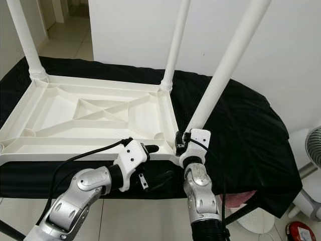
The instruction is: Building children table
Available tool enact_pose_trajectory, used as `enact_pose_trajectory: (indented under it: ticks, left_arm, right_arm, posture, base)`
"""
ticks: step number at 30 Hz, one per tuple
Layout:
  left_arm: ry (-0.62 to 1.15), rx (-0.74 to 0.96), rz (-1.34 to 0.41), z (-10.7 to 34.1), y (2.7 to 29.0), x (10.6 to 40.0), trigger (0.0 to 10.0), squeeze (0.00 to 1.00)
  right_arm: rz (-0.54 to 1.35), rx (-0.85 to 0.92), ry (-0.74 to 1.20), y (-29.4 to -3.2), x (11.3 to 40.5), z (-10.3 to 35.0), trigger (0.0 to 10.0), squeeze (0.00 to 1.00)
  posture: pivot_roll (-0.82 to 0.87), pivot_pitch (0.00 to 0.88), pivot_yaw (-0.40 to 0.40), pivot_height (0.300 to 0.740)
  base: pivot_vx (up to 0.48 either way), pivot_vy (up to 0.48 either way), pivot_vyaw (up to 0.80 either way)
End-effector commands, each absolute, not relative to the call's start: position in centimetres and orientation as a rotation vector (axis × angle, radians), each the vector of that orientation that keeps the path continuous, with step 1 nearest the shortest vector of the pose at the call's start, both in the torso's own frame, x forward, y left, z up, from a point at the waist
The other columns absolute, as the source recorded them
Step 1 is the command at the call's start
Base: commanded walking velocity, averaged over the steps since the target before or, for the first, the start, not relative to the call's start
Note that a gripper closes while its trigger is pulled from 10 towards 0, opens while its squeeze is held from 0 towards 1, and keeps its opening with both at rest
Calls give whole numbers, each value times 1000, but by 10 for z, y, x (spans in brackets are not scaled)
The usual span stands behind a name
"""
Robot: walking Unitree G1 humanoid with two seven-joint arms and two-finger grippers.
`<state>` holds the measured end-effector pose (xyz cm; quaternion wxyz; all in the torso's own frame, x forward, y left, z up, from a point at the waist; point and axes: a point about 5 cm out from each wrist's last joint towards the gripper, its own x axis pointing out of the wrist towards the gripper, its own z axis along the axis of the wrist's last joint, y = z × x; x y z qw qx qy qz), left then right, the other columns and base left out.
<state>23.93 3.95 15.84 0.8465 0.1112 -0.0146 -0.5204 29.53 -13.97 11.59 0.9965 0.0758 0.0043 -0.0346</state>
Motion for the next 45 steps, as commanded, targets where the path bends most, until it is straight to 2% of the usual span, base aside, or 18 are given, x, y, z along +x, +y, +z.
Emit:
enact_pose_trajectory:
  ticks: [1,6,9,10,17,27,28,29,38,41,45]
  left_arm:
    - [-38,239,-1050,158,37,242,10000,0]
    - [-45,250,-1056,160,39,244,10000,0]
    - [-51,275,-1062,163,40,247,10000,0]
    - [-55,283,-1062,165,41,248,10000,0]
    - [-64,290,-1063,168,42,251,10000,0]
    - [-90,297,-1092,171,36,256,10000,0]
    - [-93,296,-1094,172,35,257,10000,0]
    - [-94,294,-1095,172,35,257,10000,0]
    - [-75,270,-1110,169,33,254,10000,0]
    - [-9,233,-1133,161,35,248,10000,0]
    - [6,223,-1133,159,36,248,10000,0]
  right_arm:
    - [-154,168,103,-144,286,97,10000,0]
    - [-212,150,41,-140,281,103,10000,0]
    - [-171,145,23,-130,278,106,10000,0]
    - [-145,151,-3,-127,277,110,10000,1000]
    - [-96,154,-72,-124,275,121,10000,1000]
    - [15,78,-144,-147,277,129,10000,1000]
    - [45,76,-140,-149,278,129,10000,871]
    - [67,63,-142,-151,279,130,10000,0]
    - [255,-1,-145,-165,291,133,10000,0]
    - [400,-41,-121,-167,300,131,10000,0]
    - [434,-41,-116,-167,302,131,10000,0]
  posture:
    - [-7,0,-126,740]
    - [1,0,-111,740]
    - [8,0,-102,740]
    - [9,0,-89,740]
    - [3,0,-75,740]
    - [-29,0,-56,740]
    - [-38,0,-57,740]
    - [-38,0,-57,740]
    - [-38,0,-69,740]
    - [-30,0,-75,740]
    - [-30,0,-75,740]
  base:
    - [0,0,0]
    - [0,0,0]
    - [0,0,0]
    - [0,0,0]
    - [0,0,0]
    - [0,0,0]
    - [0,0,0]
    - [0,0,0]
    - [0,0,0]
    - [0,0,0]
    - [0,0,0]
